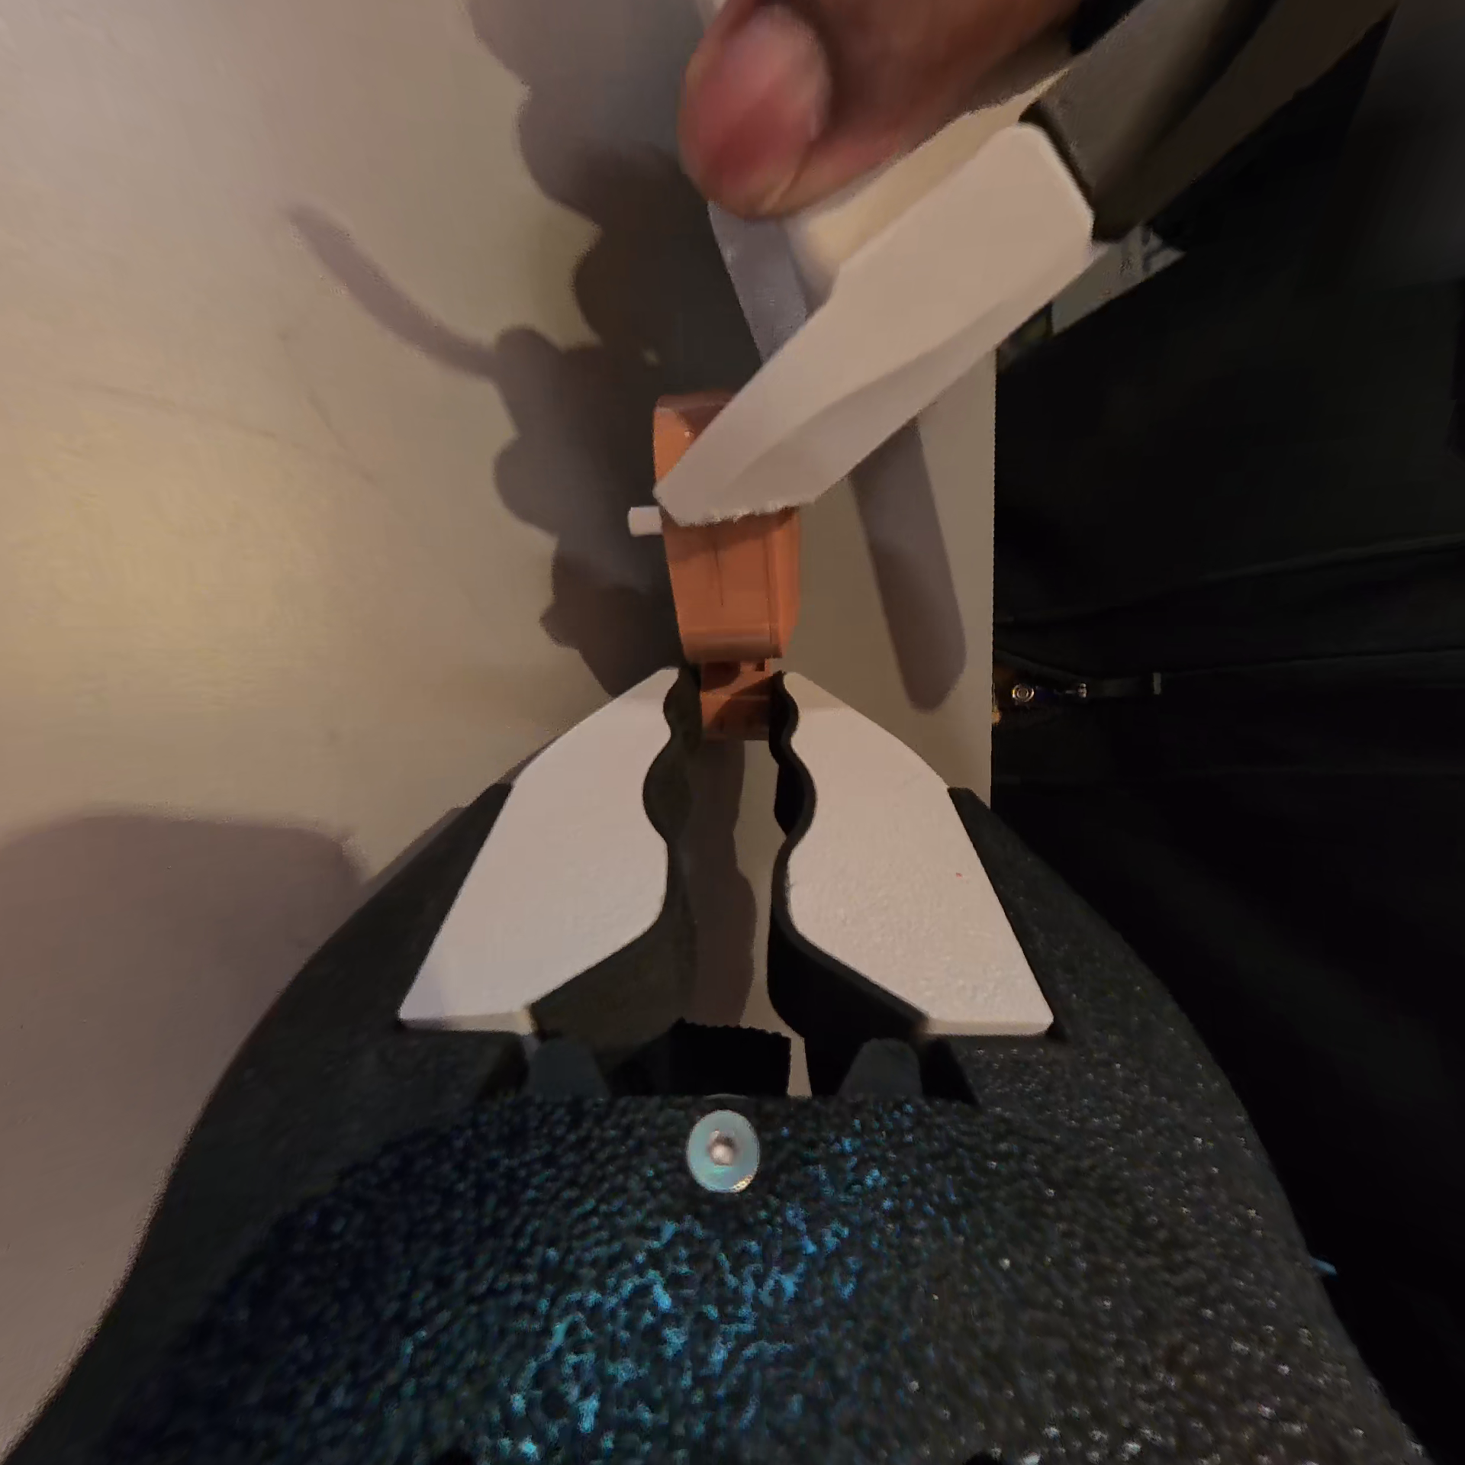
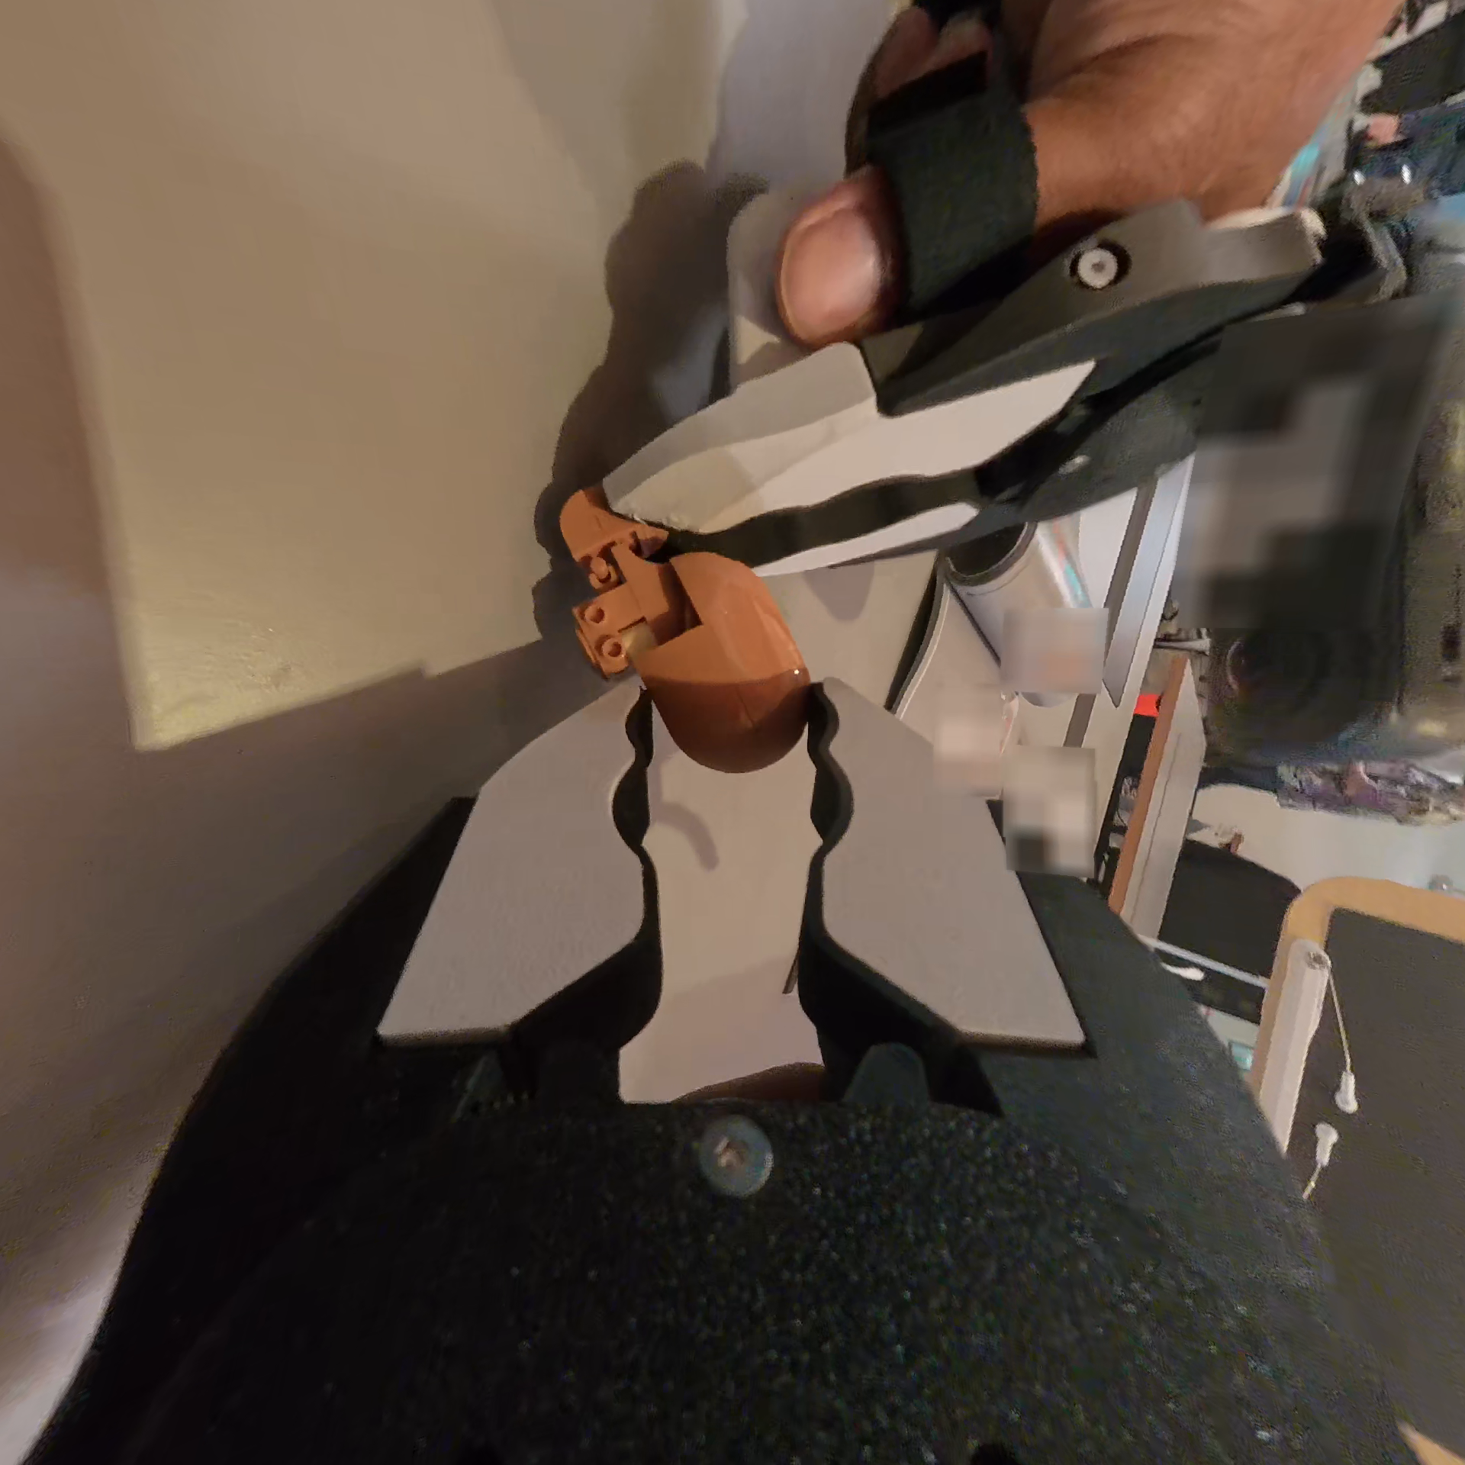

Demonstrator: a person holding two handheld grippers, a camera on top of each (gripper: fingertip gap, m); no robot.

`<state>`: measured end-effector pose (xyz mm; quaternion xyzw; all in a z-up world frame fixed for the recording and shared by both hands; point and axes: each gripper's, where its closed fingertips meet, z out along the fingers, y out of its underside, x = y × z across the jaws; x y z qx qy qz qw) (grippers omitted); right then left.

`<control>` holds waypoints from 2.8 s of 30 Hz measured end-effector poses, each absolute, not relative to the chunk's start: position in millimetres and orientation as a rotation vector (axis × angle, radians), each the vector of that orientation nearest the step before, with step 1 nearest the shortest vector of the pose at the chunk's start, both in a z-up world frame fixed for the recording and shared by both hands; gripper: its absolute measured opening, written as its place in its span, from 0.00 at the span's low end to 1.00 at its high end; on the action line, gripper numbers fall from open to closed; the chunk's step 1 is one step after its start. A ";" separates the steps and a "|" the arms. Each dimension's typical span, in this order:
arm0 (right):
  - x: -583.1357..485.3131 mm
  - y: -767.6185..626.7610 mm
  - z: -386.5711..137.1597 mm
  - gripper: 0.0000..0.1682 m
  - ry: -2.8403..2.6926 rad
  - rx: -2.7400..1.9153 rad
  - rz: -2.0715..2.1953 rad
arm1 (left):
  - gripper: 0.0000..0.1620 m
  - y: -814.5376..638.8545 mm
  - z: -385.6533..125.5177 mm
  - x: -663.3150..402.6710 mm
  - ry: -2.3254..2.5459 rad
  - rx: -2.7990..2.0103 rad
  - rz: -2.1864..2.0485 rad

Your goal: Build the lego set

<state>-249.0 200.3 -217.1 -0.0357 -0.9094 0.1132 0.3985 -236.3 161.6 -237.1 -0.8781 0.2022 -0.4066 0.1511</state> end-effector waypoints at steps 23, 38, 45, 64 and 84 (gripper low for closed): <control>-237.6 211.7 -227.0 0.23 -2.052 -0.475 0.164 | 0.11 165.3 -234.2 -230.3 0.310 -2.317 -0.675; -222.5 208.1 -220.9 0.21 -1.994 -0.442 0.127 | 0.10 162.8 -235.9 -227.8 0.325 -2.357 -0.362; -210.7 201.3 -218.3 0.21 -2.024 -0.470 0.341 | 0.10 160.7 -236.4 -224.2 0.414 -2.372 -0.343; -208.2 199.9 -209.7 0.15 -1.999 -0.586 0.649 | 0.10 166.5 -237.3 -226.3 0.559 -2.344 -0.271; -210.2 198.5 -221.9 0.17 -2.322 -0.673 0.976 | 0.10 168.4 -236.2 -225.4 0.640 -2.300 -0.253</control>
